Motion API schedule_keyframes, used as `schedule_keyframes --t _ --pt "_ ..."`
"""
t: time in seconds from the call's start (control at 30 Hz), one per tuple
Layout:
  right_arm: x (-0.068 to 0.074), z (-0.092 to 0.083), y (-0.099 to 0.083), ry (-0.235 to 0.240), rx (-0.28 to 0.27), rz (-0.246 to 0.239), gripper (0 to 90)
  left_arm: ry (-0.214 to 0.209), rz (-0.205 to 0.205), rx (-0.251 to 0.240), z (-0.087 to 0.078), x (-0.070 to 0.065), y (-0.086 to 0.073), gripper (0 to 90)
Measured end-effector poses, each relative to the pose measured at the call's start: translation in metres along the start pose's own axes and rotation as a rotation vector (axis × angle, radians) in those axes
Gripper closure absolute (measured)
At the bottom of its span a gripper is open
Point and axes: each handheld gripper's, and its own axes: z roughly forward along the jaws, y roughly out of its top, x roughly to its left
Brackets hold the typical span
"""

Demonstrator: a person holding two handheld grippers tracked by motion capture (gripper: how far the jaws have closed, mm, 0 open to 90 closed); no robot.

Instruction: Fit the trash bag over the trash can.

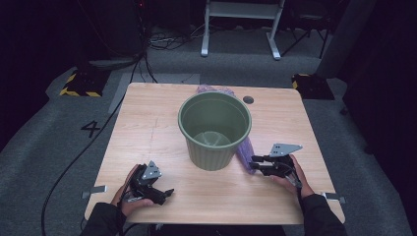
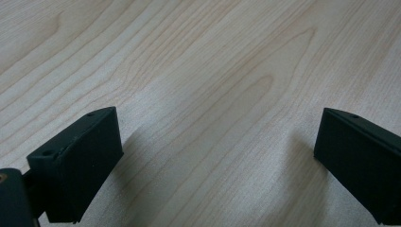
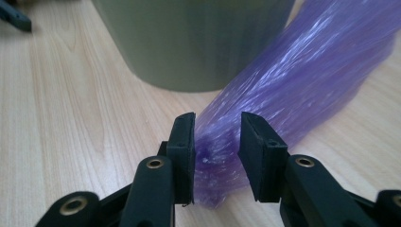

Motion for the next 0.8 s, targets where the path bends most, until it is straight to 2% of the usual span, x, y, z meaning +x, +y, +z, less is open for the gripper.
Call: schedule_keyframes --t 0.07,0.3,0.8 --pt "0.003 0.004 0.000 -0.001 0.027 -0.018 67.2 0.001 0.000 0.002 0.000 0.000 0.000 1.4" --pt "0.013 0.010 0.001 0.026 0.037 -0.049 73.6 0.000 0.000 0.000 0.000 0.000 0.000 1.5" --pt "0.013 0.014 -0.007 0.049 0.073 -0.018 78.5 -0.003 0.003 0.003 0.001 0.000 0.001 1.0"
